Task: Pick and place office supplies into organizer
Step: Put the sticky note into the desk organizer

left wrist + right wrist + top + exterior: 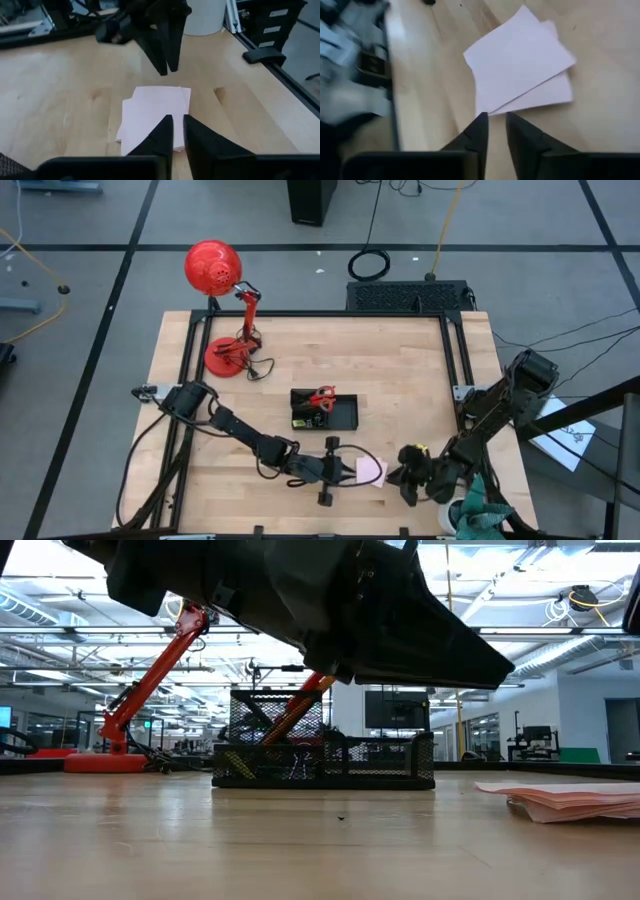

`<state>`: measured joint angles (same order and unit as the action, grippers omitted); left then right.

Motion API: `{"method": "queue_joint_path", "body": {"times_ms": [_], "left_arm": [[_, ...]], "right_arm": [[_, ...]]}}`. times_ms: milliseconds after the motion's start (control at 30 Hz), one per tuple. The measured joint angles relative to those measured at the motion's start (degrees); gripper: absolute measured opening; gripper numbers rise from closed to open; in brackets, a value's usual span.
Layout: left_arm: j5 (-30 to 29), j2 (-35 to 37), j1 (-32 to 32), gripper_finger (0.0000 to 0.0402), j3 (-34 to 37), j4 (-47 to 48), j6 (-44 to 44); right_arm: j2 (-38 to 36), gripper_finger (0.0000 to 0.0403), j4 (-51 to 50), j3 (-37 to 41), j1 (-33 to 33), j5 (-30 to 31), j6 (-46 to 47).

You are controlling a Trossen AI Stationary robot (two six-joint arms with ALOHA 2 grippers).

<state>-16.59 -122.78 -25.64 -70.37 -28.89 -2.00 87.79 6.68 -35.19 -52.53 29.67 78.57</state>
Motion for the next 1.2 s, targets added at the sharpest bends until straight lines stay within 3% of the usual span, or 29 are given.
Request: {"method": "queue_joint_path", "body": {"times_ms": [167, 400, 600, 933, 1200], "left_arm": [[2.65, -0.02, 0.64, 0.0082, 0.0, -0.1, 1.73], [5.05, -6.29, 2.1, 0.0088, 0.02, -4.75, 1.9], [3.32, -9.69, 2.16, 0.0088, -2.97, -5.04, 3.85], [3.0, -9.7, 1.89, 0.0088, -9.85, 3.66, 5.14], [3.07, -9.7, 1.79, 0.0088, -10.34, 6.69, 3.79]], "right_arm": [[-0.01, 0.012, 15.21, 7.13, 0.42, 0.07, 7.68], [-0.16, 0.0167, 18.26, 10.58, 0.46, -0.6, 18.52], [-0.22, 0.0169, 16.27, 10.5, 1.34, -1.34, 22.78], [-0.14, 0.0167, 13.83, 10.57, 1.95, -3.69, 25.04], [-0.04, 0.0167, 10.18, 10.61, 1.79, -5.04, 26.16]]}}
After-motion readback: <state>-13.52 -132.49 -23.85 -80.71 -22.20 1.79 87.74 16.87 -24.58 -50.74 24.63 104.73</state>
